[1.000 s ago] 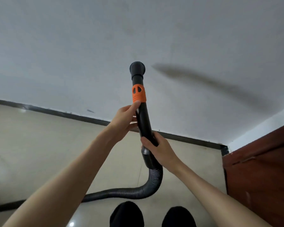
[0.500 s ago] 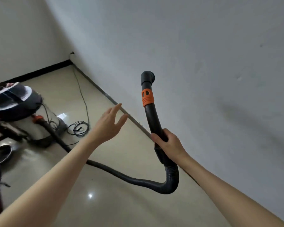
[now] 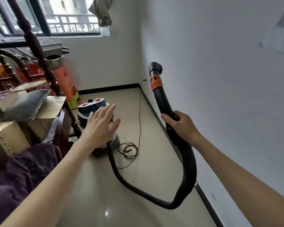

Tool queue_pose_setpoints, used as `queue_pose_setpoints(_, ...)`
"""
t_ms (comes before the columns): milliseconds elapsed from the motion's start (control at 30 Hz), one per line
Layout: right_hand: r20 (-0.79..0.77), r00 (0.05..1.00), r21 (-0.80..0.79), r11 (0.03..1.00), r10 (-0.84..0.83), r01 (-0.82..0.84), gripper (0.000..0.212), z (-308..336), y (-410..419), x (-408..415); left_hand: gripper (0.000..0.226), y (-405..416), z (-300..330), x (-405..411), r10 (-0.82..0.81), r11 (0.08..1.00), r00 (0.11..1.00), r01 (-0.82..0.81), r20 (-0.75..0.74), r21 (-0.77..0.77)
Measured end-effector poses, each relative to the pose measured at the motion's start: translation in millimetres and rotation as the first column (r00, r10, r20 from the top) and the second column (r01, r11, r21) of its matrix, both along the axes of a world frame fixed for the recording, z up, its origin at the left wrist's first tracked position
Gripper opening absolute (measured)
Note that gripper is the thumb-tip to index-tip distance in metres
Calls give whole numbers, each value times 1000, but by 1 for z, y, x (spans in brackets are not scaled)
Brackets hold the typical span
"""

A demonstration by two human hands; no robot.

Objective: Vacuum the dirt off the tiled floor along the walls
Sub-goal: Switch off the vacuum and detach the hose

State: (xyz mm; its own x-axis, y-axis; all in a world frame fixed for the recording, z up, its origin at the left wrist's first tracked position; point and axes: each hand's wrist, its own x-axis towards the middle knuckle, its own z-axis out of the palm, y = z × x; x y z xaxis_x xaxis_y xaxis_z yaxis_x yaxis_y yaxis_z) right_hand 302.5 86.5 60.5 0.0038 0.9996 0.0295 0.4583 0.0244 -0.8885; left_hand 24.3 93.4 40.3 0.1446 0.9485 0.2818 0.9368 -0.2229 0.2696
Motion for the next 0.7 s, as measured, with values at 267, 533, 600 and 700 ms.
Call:
queue_pose_setpoints(267,207,959,24,978,196,-205,23,20,160,-78,61,127,-5,-80,89,993,996,-88,9,-76)
queue_pose_setpoints(533,440,838,-37,940,321,-340,32,-10,314,-112,62,256,-42,-113,141,974,990,-139,-2,-178)
queue_pose_setpoints(600,467,821,-14,931,328,-364,35,-13,359,-119,62,294,-47,-118,160,971,987,-159,-14,-179)
queue_pose_setpoints(700,513,779,-2,908,361,-419,38,-6,428,-133,62,343,-47,-126,198,965,980,-195,-3,-174)
